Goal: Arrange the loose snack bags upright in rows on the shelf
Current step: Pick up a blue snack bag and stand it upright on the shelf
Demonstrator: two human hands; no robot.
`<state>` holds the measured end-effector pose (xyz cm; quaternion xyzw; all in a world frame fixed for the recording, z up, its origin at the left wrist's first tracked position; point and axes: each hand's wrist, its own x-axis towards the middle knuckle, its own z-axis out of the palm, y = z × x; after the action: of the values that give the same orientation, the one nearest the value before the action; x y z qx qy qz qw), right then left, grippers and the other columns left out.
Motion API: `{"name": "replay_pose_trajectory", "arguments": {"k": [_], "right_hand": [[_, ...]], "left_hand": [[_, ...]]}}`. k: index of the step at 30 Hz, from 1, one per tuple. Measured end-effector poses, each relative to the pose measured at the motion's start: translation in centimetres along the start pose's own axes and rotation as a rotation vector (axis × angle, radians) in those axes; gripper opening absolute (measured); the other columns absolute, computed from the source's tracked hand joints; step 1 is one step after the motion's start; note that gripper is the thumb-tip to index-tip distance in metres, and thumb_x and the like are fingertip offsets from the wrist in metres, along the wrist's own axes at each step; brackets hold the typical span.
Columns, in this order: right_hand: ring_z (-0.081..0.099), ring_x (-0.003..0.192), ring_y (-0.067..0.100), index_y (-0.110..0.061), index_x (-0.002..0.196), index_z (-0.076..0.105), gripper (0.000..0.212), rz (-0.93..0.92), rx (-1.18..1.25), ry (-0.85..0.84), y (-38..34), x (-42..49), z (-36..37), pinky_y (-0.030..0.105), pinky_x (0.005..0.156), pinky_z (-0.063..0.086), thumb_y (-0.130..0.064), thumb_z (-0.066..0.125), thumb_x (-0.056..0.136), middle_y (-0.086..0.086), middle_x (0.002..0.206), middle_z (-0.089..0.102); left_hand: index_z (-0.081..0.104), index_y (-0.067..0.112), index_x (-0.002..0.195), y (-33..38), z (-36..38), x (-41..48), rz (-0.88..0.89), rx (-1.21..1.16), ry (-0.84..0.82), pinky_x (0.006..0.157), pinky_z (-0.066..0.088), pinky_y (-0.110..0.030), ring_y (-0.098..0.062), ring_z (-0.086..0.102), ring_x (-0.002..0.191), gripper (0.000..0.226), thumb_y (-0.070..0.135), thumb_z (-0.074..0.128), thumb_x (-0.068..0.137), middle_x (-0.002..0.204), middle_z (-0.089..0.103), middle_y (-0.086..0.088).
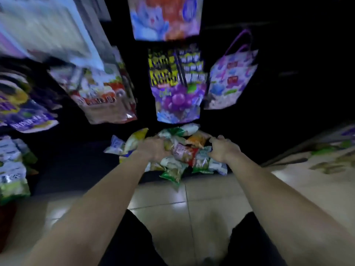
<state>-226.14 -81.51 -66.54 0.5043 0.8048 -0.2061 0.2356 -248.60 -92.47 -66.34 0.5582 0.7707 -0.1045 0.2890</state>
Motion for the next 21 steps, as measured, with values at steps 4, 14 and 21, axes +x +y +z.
{"name": "replay_pose_trajectory", "arguments": {"k": [4,14,21], "right_hand": [[0.043,0.127,0.035,-0.02,0.151,0.032,0.072,-0.003,-0.049,0.046,2.9,6.8,8.7,0.044,0.096,0.046,-0.05,0.057,0.09,0.011,0.15,0.033],[0.047,0.123,0.034,-0.02,0.142,0.041,0.066,0.038,-0.006,0.172,9.6,2.7,18.4,0.044,0.093,0.047,-0.051,0.061,0.087,0.011,0.137,0.042],[0.042,0.13,0.035,-0.022,0.149,0.036,0.069,0.108,0.008,0.245,15.1,-1.2,19.0,0.046,0.097,0.046,-0.051,0.06,0.091,0.01,0.146,0.037]], "left_hand": [[0.036,0.015,0.149,0.7,9.1,7.3,0.0,0.006,0.02,0.105,0.039,-0.038,-0.028,0.038,0.138,0.08,0.062,0.055,0.087,0.154,0.036,-0.011],[0.025,0.021,0.154,4.5,18.9,5.2,0.057,0.037,0.11,0.11,0.036,-0.043,-0.029,0.031,0.144,0.084,0.06,0.056,0.086,0.161,0.026,-0.007],[0.027,0.023,0.153,8.3,19.1,3.2,0.191,0.062,0.224,0.107,0.039,-0.044,-0.031,0.038,0.14,0.081,0.063,0.055,0.087,0.159,0.028,-0.008]]}}
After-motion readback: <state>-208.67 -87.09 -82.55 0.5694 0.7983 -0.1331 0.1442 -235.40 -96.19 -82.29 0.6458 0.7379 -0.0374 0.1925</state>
